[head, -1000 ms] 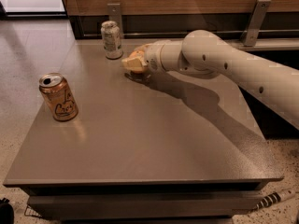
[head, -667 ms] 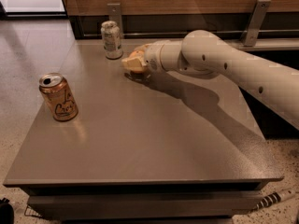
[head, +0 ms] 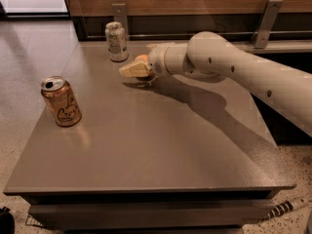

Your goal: Move orange near 7up can

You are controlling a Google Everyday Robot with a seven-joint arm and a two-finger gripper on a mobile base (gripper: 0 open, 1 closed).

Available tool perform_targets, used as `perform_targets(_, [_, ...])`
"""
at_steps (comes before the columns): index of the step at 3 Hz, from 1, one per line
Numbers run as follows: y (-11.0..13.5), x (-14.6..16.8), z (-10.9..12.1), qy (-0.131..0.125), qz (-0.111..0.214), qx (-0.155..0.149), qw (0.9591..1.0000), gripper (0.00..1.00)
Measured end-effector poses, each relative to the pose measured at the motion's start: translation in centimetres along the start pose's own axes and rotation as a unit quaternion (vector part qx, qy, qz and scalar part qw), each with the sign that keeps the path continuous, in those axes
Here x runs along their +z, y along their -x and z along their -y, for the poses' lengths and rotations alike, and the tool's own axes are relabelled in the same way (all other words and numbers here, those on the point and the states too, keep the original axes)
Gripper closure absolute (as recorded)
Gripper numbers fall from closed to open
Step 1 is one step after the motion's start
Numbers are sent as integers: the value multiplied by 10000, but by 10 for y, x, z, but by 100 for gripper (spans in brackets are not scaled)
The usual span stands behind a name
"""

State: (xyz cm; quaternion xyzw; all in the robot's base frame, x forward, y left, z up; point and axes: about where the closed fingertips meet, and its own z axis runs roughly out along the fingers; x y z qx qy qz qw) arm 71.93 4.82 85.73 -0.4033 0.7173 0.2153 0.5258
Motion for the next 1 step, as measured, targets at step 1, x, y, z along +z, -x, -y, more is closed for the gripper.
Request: perform_targets(1, [0, 0, 0, 1, 0, 0, 10000, 0])
